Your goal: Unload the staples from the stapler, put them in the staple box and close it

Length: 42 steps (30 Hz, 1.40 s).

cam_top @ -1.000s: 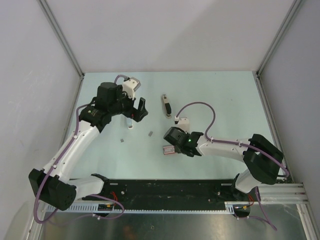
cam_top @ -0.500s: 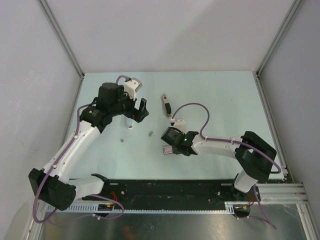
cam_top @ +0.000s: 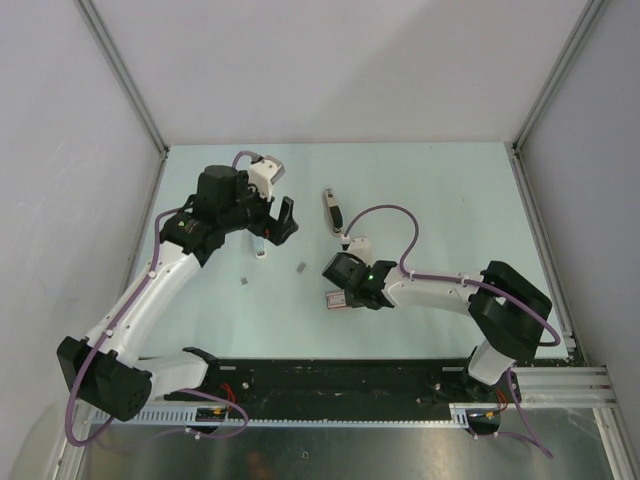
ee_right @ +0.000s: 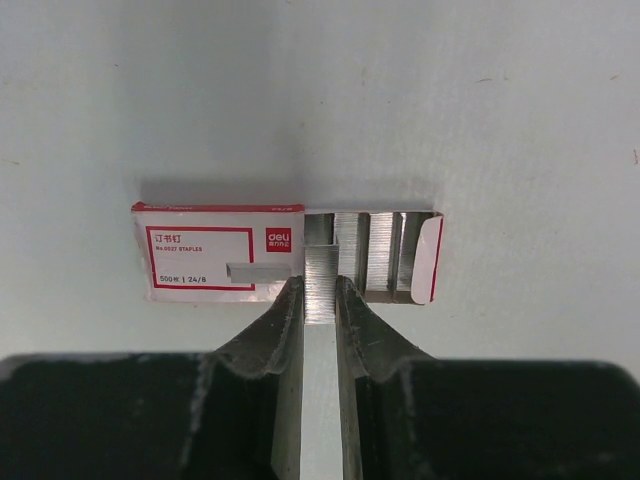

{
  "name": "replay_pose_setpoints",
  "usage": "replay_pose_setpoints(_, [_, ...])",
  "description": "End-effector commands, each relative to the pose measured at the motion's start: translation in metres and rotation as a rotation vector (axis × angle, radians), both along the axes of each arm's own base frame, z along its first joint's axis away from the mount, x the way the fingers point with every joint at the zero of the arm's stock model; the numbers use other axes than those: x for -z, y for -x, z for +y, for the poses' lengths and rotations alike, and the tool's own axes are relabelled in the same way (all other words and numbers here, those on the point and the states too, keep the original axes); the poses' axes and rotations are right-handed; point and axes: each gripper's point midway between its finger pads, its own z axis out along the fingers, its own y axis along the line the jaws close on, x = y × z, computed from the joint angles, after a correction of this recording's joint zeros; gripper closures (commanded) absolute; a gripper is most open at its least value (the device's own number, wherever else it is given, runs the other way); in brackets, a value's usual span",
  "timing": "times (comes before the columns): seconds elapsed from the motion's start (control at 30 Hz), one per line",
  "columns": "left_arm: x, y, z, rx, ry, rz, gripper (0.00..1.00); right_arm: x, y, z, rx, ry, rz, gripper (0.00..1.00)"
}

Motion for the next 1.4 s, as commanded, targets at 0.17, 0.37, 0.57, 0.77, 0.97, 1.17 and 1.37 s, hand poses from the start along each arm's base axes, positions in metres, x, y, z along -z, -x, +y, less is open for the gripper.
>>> replay_pose_setpoints(0.17, [-0.0178, 0.0039, -0.0005, 0.037, -0.008, -0.077, 0.01, -0.0078, -0.0040, 0.0029, 0.012, 0.001, -0.013, 0.85])
replay_pose_setpoints(0.37, [-0.0186, 0.0048, -0.0008, 0.037, -0.007, -0.079, 0.01, -0.0064, -0.0036, 0.0042, 0.006, 0.001, -0.009, 0.84])
replay_pose_setpoints(0.57, [-0.0192, 0.0047, -0.0001, 0.035, -0.008, -0.083, 0.01, -0.0052, -0.0038, 0.0051, -0.001, 0.001, -0.007, 0.83])
replay_pose_setpoints(0.77, [-0.0189, 0.0053, -0.0005, 0.038, -0.009, -0.084, 0.01, -0.0049, -0.0040, 0.0056, -0.002, -0.001, -0.006, 0.83])
replay_pose_setpoints(0.97, [-0.0177, 0.0069, -0.0014, 0.046, -0.010, -0.082, 0.00, -0.0039, -0.0038, 0.0069, -0.010, -0.001, -0.004, 0.82])
replay_pose_setpoints(1.17, [-0.0183, 0.0081, -0.0027, 0.053, -0.009, -0.085, 0.01, -0.0028, -0.0040, 0.0077, -0.015, -0.002, -0.002, 0.82])
replay_pose_setpoints(1.37, [-0.0203, 0.0070, -0.0012, 0.046, -0.017, -0.096, 0.01, -0.0012, -0.0044, 0.0083, -0.018, -0.003, 0.003, 0.77])
